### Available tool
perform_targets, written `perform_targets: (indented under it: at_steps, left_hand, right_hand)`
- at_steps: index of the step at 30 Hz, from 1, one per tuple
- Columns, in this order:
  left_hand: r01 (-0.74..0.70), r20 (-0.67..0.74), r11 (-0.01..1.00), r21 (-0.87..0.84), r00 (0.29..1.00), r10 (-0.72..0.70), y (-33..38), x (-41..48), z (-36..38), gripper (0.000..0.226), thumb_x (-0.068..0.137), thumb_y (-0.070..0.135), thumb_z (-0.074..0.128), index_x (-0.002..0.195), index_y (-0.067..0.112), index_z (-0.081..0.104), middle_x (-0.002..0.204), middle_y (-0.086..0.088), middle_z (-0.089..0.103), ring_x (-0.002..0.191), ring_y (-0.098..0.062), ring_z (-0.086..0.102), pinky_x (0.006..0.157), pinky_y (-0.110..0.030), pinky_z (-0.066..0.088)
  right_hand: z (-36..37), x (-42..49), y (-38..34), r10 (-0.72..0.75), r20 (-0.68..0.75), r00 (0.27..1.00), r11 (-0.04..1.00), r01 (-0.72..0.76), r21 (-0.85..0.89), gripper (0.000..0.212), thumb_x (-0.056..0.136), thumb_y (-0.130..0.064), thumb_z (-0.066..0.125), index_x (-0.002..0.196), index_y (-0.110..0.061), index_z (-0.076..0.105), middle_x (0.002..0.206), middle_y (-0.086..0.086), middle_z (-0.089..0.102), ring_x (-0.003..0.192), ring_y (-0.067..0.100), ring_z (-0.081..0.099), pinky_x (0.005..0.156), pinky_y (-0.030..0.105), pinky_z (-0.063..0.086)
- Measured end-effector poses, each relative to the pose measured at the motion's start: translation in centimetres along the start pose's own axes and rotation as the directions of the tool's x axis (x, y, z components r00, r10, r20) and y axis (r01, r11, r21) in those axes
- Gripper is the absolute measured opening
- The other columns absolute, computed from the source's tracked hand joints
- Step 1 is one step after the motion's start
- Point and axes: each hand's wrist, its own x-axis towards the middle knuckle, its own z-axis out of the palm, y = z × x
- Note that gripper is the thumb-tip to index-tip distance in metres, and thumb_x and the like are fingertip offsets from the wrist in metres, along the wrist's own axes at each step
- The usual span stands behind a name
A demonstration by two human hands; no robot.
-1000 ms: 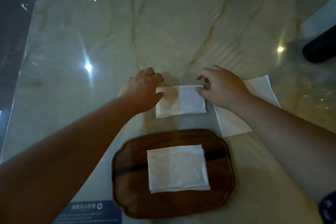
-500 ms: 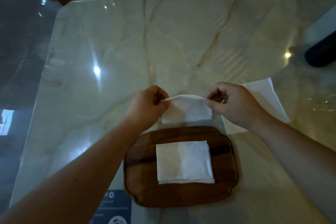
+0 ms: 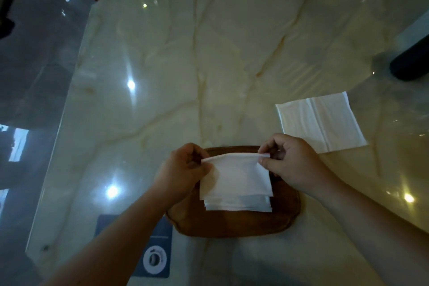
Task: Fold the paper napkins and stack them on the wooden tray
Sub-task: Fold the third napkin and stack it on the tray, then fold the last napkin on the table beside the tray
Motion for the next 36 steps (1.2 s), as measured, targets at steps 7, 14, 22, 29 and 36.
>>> perform_targets:
  at_steps: [7,14,22,29,36]
  left_hand:
    - [-0.025,0.005,0.982,0.187,1.000,0.024,-2.0,-0.6,1.3,0.020,0.080,0.021,0.069,0.080,0.036,0.057,0.085,0.010,0.064,0.074,-0.014,0.066,0.059,-0.038,0.059]
    - [-0.167,-0.054,0.838,0.520,0.972,0.227,-0.1,-0.3,1.0,0.017,0.081,0.032,0.065,0.094,0.029,0.054,0.090,0.011,0.055,0.077,-0.014,0.058,0.064,-0.036,0.054]
    - [-0.291,0.041,0.739,0.608,0.941,0.337,4.7,3.0,3.8,0.032,0.086,0.039,0.059,0.116,0.027,0.055,0.113,0.005,0.060,0.103,-0.017,0.057,0.078,-0.038,0.053]
    - [-0.400,0.171,0.642,0.654,0.905,0.390,8.9,6.8,8.1,0.041,0.086,0.043,0.057,0.123,0.028,0.050,0.120,0.002,0.059,0.111,-0.021,0.055,0.086,-0.045,0.053]
    - [-0.449,0.242,0.577,0.682,0.883,0.402,11.1,9.5,11.2,0.039,0.088,0.040,0.056,0.123,0.023,0.050,0.118,-0.003,0.059,0.105,-0.023,0.060,0.084,-0.044,0.055]
  right_hand:
    - [1.1,-1.3,0.8,-0.092,0.032,0.995,0.960,0.098,-0.261,0.011,0.076,-0.020,0.073,0.079,-0.025,0.063,0.065,-0.008,0.059,0.061,0.004,0.055,0.051,0.012,0.039]
    - [-0.8,-1.2,1.5,-0.151,-0.020,0.988,0.879,0.125,-0.460,0.014,0.079,-0.034,0.069,0.085,-0.028,0.058,0.085,-0.010,0.055,0.064,0.001,0.049,0.058,0.022,0.040]
    - [-5.9,-1.1,2.7,-0.072,-0.179,0.981,0.810,-0.047,-0.584,0.027,0.080,-0.043,0.064,0.100,-0.026,0.058,0.107,-0.003,0.059,0.090,0.021,0.062,0.072,0.039,0.052]
    - [-10.5,-1.5,6.2,0.067,-0.343,0.937,0.767,-0.269,-0.583,0.035,0.079,-0.041,0.065,0.108,-0.023,0.057,0.117,0.005,0.056,0.099,0.031,0.061,0.075,0.038,0.048]
    - [-12.4,-2.0,9.4,0.169,-0.462,0.871,0.783,-0.403,-0.474,0.042,0.078,-0.045,0.066,0.109,-0.021,0.053,0.115,0.008,0.060,0.099,0.035,0.062,0.077,0.042,0.051]
